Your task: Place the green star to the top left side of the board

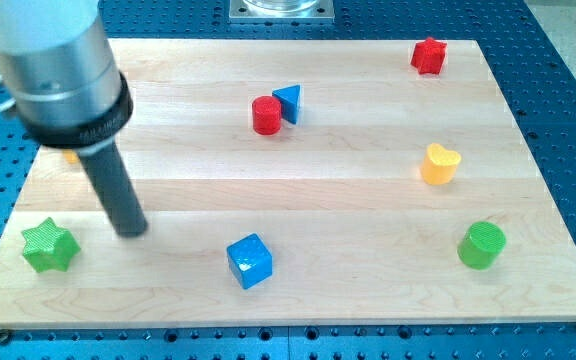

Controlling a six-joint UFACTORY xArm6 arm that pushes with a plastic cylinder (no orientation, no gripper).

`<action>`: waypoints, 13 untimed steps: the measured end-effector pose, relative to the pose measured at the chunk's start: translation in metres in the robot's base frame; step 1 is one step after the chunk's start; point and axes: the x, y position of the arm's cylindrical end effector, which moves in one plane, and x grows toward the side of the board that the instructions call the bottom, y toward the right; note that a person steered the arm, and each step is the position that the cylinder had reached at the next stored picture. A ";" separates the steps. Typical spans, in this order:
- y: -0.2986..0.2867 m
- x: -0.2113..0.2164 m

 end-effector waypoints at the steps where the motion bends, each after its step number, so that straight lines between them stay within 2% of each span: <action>1: -0.025 0.046; 2: -0.059 0.064; 3: -0.076 0.061; 4: -0.022 0.031; 5: -0.007 0.026; 6: -0.025 0.066; 7: -0.071 0.060; 8: -0.096 0.018; 9: -0.053 -0.027; 11: -0.025 -0.007; 13: 0.001 -0.100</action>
